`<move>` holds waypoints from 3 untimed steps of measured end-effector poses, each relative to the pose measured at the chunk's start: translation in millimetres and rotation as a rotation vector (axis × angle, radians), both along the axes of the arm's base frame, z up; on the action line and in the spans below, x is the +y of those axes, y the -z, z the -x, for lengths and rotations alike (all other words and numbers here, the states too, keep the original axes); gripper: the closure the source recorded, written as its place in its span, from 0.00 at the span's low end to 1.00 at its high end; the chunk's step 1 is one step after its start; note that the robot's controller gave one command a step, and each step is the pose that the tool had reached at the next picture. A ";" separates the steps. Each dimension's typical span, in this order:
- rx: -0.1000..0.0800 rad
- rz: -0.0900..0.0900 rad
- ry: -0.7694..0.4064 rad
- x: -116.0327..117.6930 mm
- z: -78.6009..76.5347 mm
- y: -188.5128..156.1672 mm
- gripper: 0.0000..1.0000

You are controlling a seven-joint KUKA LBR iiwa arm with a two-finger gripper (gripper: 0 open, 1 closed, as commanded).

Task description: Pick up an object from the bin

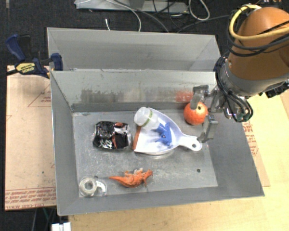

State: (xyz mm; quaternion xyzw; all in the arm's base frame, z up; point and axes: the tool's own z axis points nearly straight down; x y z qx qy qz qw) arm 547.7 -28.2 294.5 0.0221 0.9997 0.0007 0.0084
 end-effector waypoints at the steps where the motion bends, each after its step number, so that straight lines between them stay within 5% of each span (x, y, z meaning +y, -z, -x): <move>1: 0.015 -0.003 -0.006 -13.8 6.7 16.8 0.00; 2: 0.004 -0.002 -0.025 -9.4 46.4 -94.6 0.00; 3: 0.009 -0.003 0.001 -5.0 18.2 -16.3 0.00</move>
Offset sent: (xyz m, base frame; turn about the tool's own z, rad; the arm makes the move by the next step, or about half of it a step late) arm -0.0549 -0.0090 0.1172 -0.0305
